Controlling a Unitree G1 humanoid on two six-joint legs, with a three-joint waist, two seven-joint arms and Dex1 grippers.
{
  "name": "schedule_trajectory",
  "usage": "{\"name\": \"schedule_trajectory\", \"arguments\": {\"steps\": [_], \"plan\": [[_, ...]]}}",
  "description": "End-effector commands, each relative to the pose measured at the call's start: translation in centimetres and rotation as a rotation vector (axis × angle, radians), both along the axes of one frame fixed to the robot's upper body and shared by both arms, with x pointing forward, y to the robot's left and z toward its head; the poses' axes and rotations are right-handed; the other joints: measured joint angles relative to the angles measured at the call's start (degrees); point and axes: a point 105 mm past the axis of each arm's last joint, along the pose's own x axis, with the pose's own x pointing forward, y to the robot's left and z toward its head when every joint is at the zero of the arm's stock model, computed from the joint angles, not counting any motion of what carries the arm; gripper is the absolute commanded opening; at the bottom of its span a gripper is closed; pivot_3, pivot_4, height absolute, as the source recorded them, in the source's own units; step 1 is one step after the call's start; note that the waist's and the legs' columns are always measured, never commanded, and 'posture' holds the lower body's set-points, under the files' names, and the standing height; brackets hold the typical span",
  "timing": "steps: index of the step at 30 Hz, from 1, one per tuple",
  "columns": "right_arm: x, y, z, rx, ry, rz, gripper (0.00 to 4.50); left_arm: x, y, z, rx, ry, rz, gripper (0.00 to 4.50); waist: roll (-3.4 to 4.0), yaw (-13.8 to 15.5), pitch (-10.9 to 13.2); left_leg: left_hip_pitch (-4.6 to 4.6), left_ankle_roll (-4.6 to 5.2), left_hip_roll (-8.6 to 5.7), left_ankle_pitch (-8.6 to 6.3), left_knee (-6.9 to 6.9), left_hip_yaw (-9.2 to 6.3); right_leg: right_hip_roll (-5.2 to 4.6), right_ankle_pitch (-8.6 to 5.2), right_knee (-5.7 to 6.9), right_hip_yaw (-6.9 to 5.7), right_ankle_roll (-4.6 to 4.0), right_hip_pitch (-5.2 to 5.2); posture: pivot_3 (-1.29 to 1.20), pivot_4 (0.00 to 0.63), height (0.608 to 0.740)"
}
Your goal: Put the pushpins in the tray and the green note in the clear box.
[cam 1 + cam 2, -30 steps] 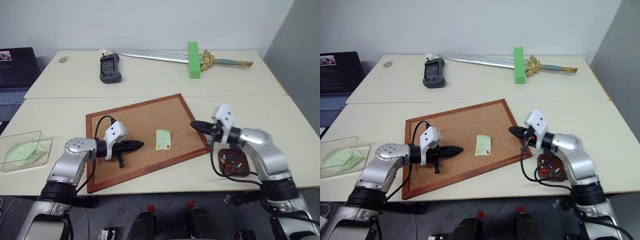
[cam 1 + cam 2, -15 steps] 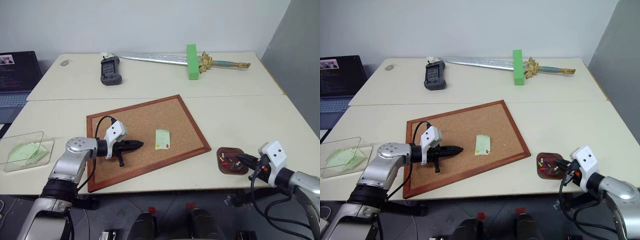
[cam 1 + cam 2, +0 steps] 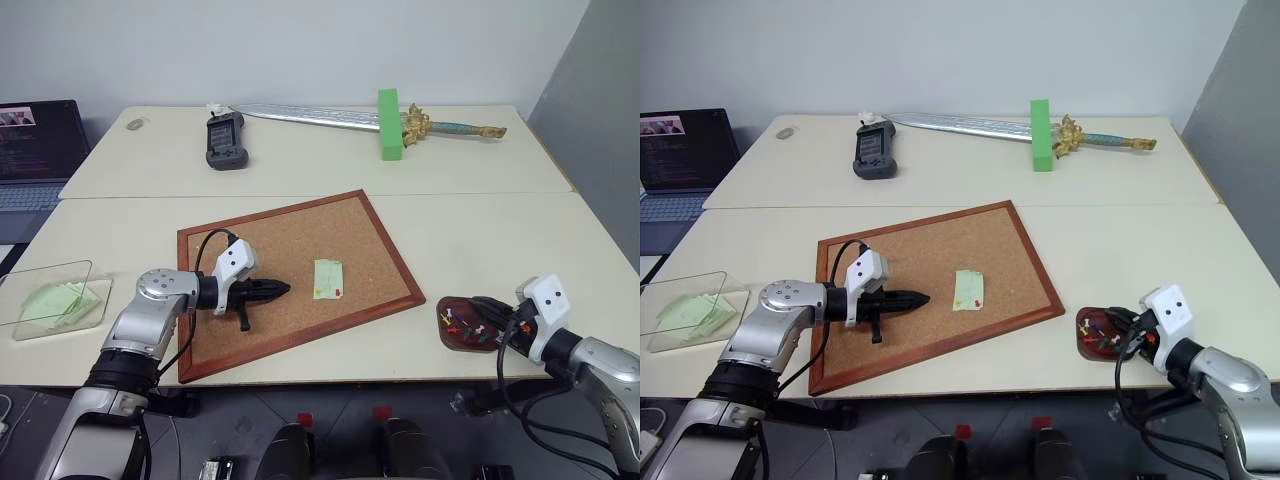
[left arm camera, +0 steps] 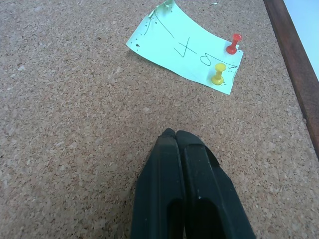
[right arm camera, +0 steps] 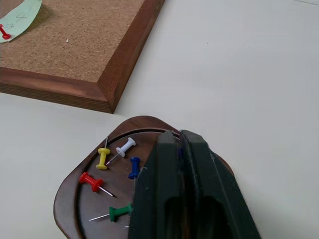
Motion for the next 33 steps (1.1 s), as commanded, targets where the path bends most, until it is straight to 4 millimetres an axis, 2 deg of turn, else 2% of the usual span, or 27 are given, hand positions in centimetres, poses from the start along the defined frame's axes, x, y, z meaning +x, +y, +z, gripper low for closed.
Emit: {"name": "schedule_trajectory", "arguments": {"steps": [1,4,13,19,20,23,26,28,33], "plan": [[-0.2,0.6,0.5,0.012,-0.015,0.037,1.11,-0.2,0.4,-0.8,0.042,0.025,0.011,0.0,0.0,0.0,0.0,0.0,0.0,0.0,0.0,0.0,0.0,0.0,0.0,0.0,0.0,0.0,0.0,0.0,0.15,0.74],[-0.2,0.7,0.4,0.007,-0.016,0.038,1.71,-0.2,0.4,-0.7,0.043,0.024,0.014,0.0,0.0,0.0,0.0,0.0,0.0,0.0,0.0,0.0,0.0,0.0,0.0,0.0,0.0,0.01,0.0,0.0,0.15,0.74],[-0.1,-0.1,0.5,-0.009,-0.022,0.036,1.71,-0.3,0.4,-0.6,0.042,0.024,0.011,0.0,0.0,0.0,0.0,-0.01,0.0,0.0,0.0,-0.01,0.0,0.0,-0.01,-0.01,0.0,0.02,-0.01,0.0,0.15,0.74],[0.2,1.2,3.0,0.0,-0.103,0.154,1.71,-0.3,0.4,-0.7,0.041,0.024,0.01,0.0,-0.01,0.0,0.01,-0.01,0.0,0.0,0.0,-0.01,0.01,0.0,-0.03,-0.02,0.0,0.05,-0.01,0.0,0.15,0.74],[0.3,1.7,3.4,0.002,-0.112,0.183,1.71,-0.2,0.4,-0.7,0.041,0.024,0.011,0.0,-0.01,0.0,0.0,0.0,0.0,0.0,0.0,0.0,0.01,0.01,-0.03,-0.01,0.0,0.06,-0.01,0.0,0.15,0.74],[0.7,5.1,5.2,-0.01,-0.164,0.36,1.71,-0.2,0.3,-0.7,0.04,0.028,0.013,0.0,0.0,-0.05,0.01,-0.01,0.0,0.0,0.0,0.0,0.01,0.01,-0.03,-0.01,0.0,0.05,-0.01,0.0,0.15,0.74],[1.8,8.0,6.2,0.007,-0.208,0.458,1.71,-0.2,0.3,-0.7,0.042,0.033,0.012,0.0,-0.01,-0.09,0.01,0.02,0.0,-0.01,0.0,0.0,0.01,0.05,-0.05,-0.01,-0.01,0.09,-0.01,0.0,0.15,0.74],[2.2,9.6,6.2,0.018,-0.219,0.502,1.71,-0.2,0.3,-0.8,0.044,0.034,0.011,0.0,-0.05,-0.07,0.03,-0.01,0.0,0.0,0.0,-0.01,-0.05,0.05,-0.13,-0.02,-0.06,0.22,-0.02,0.0,0.15,0.74],[2.6,13.7,4.7,-0.009,-0.232,0.672,1.71,-0.2,0.2,-0.7,0.047,0.03,0.005,0.0,-0.05,0.03,0.03,-0.12,0.0,0.0,0.0,0.0,-0.12,0.01,0.02,-0.01,-0.12,-0.04,-0.08,0.0,0.15,0.74]]}}
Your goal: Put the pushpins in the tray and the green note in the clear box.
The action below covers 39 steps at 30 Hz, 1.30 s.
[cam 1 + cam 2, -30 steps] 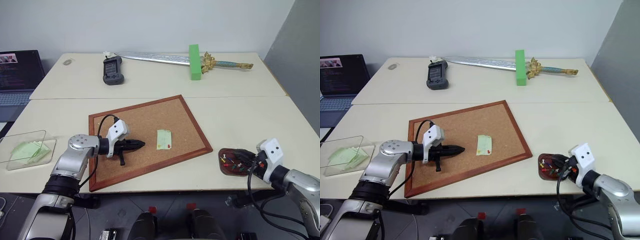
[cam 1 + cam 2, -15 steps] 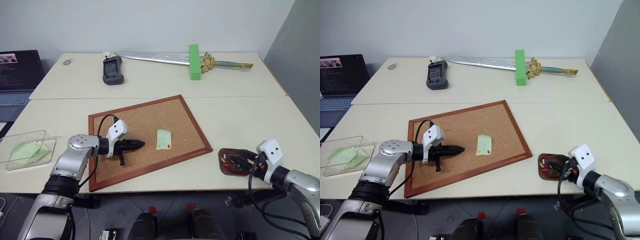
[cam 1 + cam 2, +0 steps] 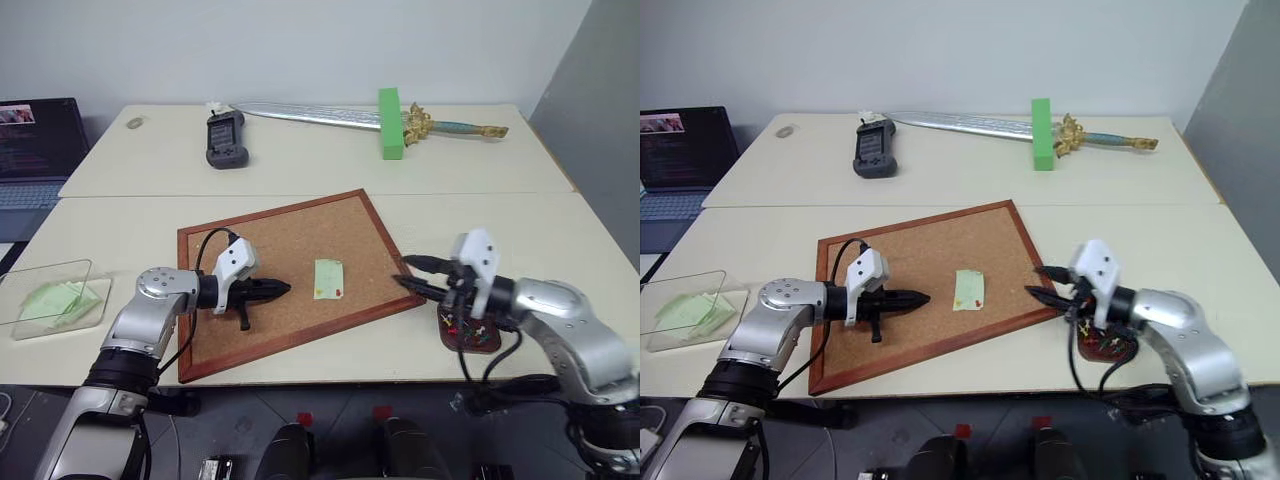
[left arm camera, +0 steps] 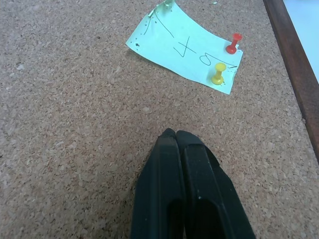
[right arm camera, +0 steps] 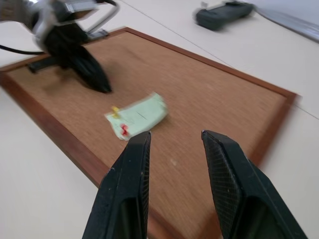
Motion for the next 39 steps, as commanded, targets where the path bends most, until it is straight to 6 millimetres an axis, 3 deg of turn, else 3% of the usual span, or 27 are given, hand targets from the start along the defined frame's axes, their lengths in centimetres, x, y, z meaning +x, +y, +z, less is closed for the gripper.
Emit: {"name": "schedule_trajectory", "arguments": {"steps": [1,13,27,37,39], "plan": [[-0.1,2.5,-0.9,-0.033,-0.043,0.125,1.71,-0.2,0.3,-0.9,0.043,0.026,0.011,0.0,0.0,0.03,0.0,-0.02,0.0,0.01,0.0,0.0,0.0,-0.02,0.0,0.0,0.01,0.0,-0.04,0.0,0.15,0.74],[2.1,7.5,-3.9,-0.028,-0.048,0.264,1.71,-0.8,0.7,-0.8,0.045,0.031,0.014,0.0,0.0,-0.13,0.0,-0.15,0.0,0.0,0.0,0.0,0.02,-0.01,0.01,0.05,0.02,-0.02,-0.24,0.0,0.15,0.74],[3.7,8.2,-6.0,-0.056,0.01,0.248,1.71,-0.8,1.1,-0.7,0.049,0.031,0.027,0.0,0.01,-0.2,0.0,-0.18,-0.01,0.0,0.01,-0.02,0.01,0.03,0.02,0.09,0.03,-0.03,-0.34,0.0,0.15,0.74],[4.1,8.6,-5.8,-0.02,0.028,0.235,1.71,-0.5,0.6,-0.5,0.032,0.031,0.029,0.0,0.01,-0.26,0.0,-0.17,-0.01,0.0,0.01,0.0,0.01,0.03,0.02,0.11,0.03,-0.03,-0.33,0.0,0.15,0.74],[4.1,8.6,-5.8,-0.019,0.027,0.237,1.3,-0.4,0.6,-0.5,0.033,0.03,0.029,0.0,0.01,-0.26,0.0,-0.17,-0.01,0.0,0.01,0.0,0.0,0.03,0.02,0.11,0.03,-0.03,-0.33,0.0,0.15,0.74]]}}
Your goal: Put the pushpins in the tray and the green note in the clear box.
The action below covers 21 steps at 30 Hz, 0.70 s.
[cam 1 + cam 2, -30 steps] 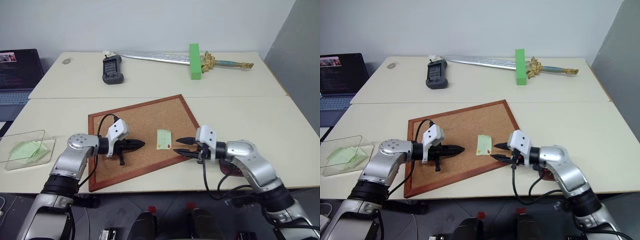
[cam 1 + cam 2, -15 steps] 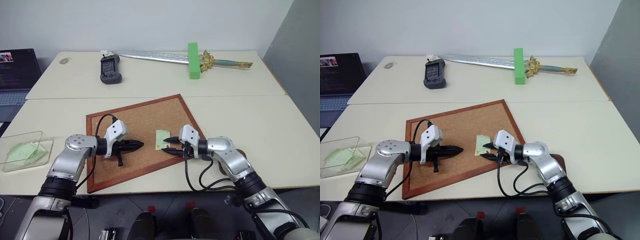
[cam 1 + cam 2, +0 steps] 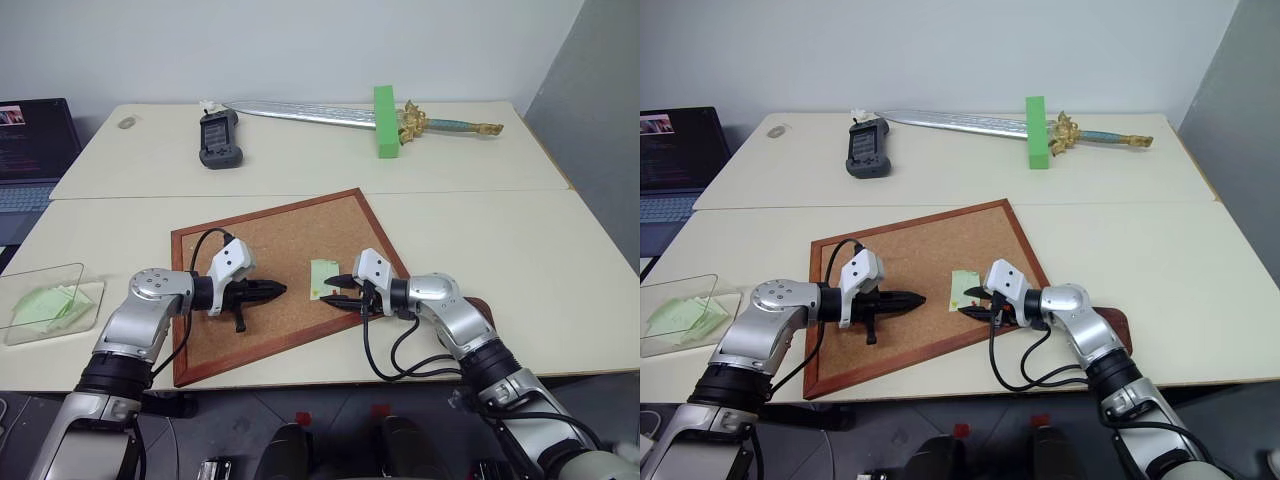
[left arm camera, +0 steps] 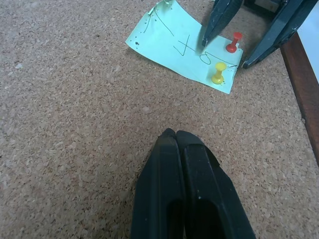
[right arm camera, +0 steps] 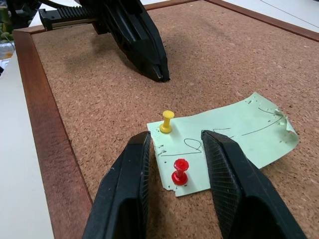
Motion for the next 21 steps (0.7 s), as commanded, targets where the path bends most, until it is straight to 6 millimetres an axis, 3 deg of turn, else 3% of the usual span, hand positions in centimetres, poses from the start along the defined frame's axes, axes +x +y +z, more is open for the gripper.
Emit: {"name": "schedule_trajectory", "arguments": {"steps": [1,7,21], "plan": [[0.0,0.1,0.9,0.022,-0.027,0.013,1.09,0.0,0.1,-0.8,0.021,0.024,0.012,0.0,0.0,0.0,0.0,0.0,0.0,0.0,0.0,0.0,-0.01,0.0,0.0,0.0,0.0,0.0,0.0,0.0,0.15,0.74],[0.0,0.0,0.6,0.025,-0.025,0.008,0.07,0.1,0.1,-0.8,0.02,0.022,0.011,0.0,0.0,0.0,0.0,0.0,0.0,0.0,0.0,0.0,-0.02,0.0,0.0,0.0,0.0,0.0,0.0,0.0,0.15,0.74],[-0.6,-0.1,3.6,0.07,-0.084,0.035,0.07,0.1,0.2,-1.0,0.024,0.025,0.01,0.0,0.01,0.16,0.01,-0.11,0.0,0.0,0.0,0.01,-0.04,-0.03,0.0,0.0,-0.02,0.0,-0.07,0.0,0.15,0.74]]}}
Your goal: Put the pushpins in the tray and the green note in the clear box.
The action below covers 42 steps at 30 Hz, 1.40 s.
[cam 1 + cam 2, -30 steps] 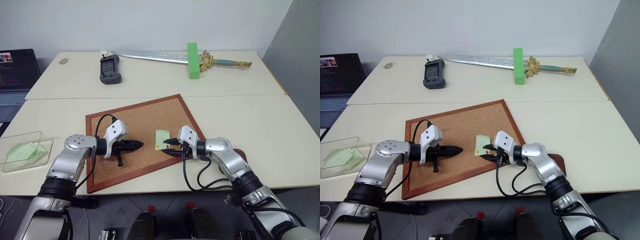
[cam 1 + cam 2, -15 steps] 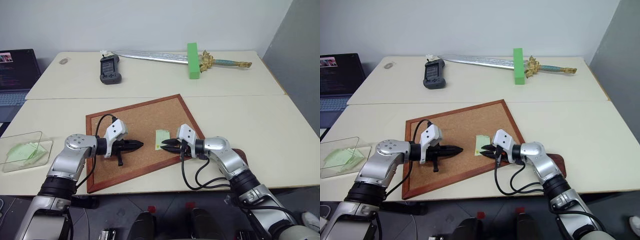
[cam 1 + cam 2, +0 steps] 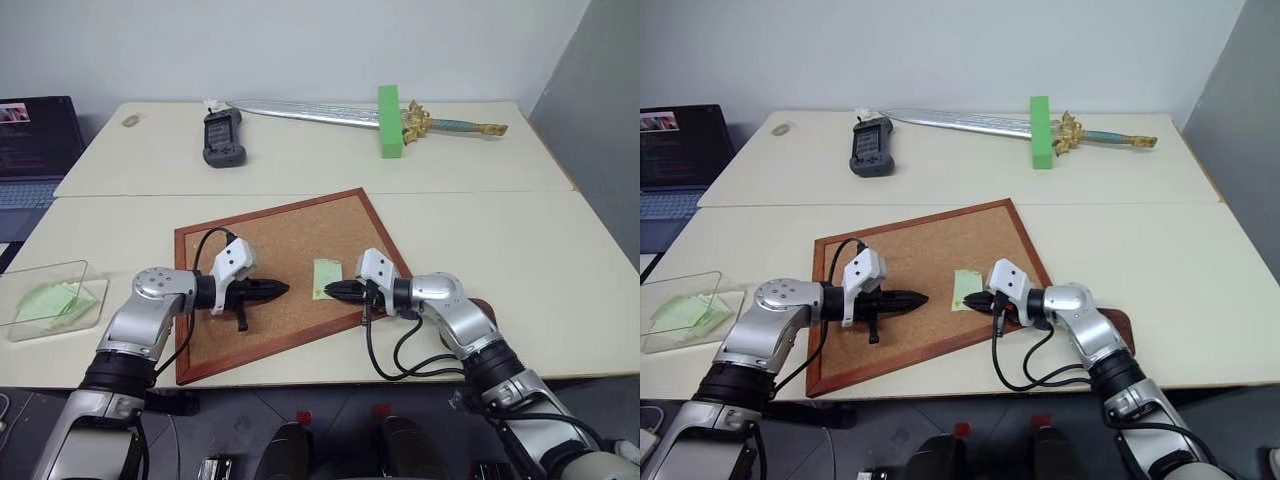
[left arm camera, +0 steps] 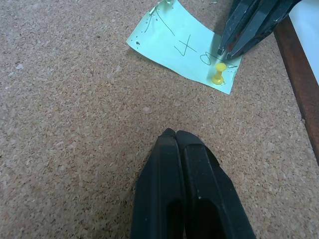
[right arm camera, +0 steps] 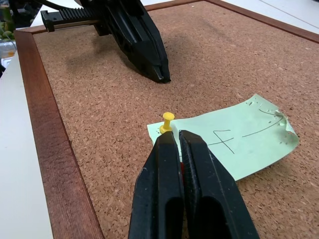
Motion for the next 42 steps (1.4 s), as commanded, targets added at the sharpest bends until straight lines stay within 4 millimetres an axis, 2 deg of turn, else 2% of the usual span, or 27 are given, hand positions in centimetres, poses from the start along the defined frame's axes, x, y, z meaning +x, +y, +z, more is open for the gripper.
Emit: {"name": "schedule_trajectory", "arguments": {"steps": [1,13,17,21,26,31,36,42], "plan": [[-0.4,0.4,3.4,0.084,-0.079,0.032,0.07,-0.1,0.6,-1.0,0.034,0.034,0.023,0.0,0.0,0.02,0.0,-0.01,0.0,0.01,0.0,0.0,-0.01,-0.01,0.0,0.0,0.0,0.0,-0.01,0.0,0.15,0.74],[-0.3,0.2,4.4,0.113,-0.084,0.004,0.07,-0.2,0.1,-1.2,0.029,0.035,0.01,0.0,0.01,-0.02,0.0,0.03,0.0,-0.02,0.0,0.01,-0.23,0.0,0.0,0.01,-0.01,0.0,0.02,0.0,0.15,0.74],[-0.5,-0.7,4.8,0.111,-0.103,-0.018,0.07,-0.2,0.1,-1.1,0.028,0.034,0.009,0.0,0.01,-0.01,0.0,0.02,0.0,-0.02,0.0,0.01,-0.28,0.0,0.0,0.01,-0.02,0.0,0.02,0.0,0.15,0.74],[-1.3,-3.2,5.5,0.092,-0.124,-0.065,0.07,-0.3,0.1,-1.1,0.028,0.033,0.009,0.0,0.01,0.12,0.0,-0.02,0.0,-0.01,0.0,0.01,-0.35,-0.04,0.0,-0.01,-0.04,0.0,0.03,0.0,0.15,0.74],[-2.6,-8.5,6.7,0.076,-0.104,-0.232,0.07,-0.4,0.3,-1.2,0.026,0.035,0.015,0.0,0.01,0.07,0.0,-0.03,0.0,-0.01,0.0,-0.01,-0.36,-0.07,0.0,-0.05,-0.04,0.01,0.04,0.0,0.15,0.74],[-4.0,-12.4,6.9,0.086,-0.044,-0.418,0.07,-0.4,0.2,-1.3,0.022,0.035,0.018,0.0,0.04,0.06,-0.01,0.0,0.01,-0.02,0.0,-0.01,-0.34,-0.04,-0.01,-0.04,-0.02,0.01,0.07,0.0,0.15,0.74],[-5.3,-16.2,4.7,0.01,-0.015,-0.603,0.07,-0.1,0.0,-1.2,0.023,0.036,0.012,0.0,0.05,0.11,-0.02,0.01,0.01,-0.02,0.0,0.0,-0.32,-0.04,-0.01,-0.06,-0.02,0.02,0.12,0.0,0.15,0.74],[-6.9,-18.9,2.5,-0.006,0.032,-0.75,0.07,0.1,0.0,-1.2,0.037,0.032,-0.002,0.0,0.07,0.15,-0.03,0.04,0.01,-0.03,0.0,0.0,-0.05,-0.04,-0.02,-0.07,0.01,0.04,0.15,0.0,0.15,0.74]]}}
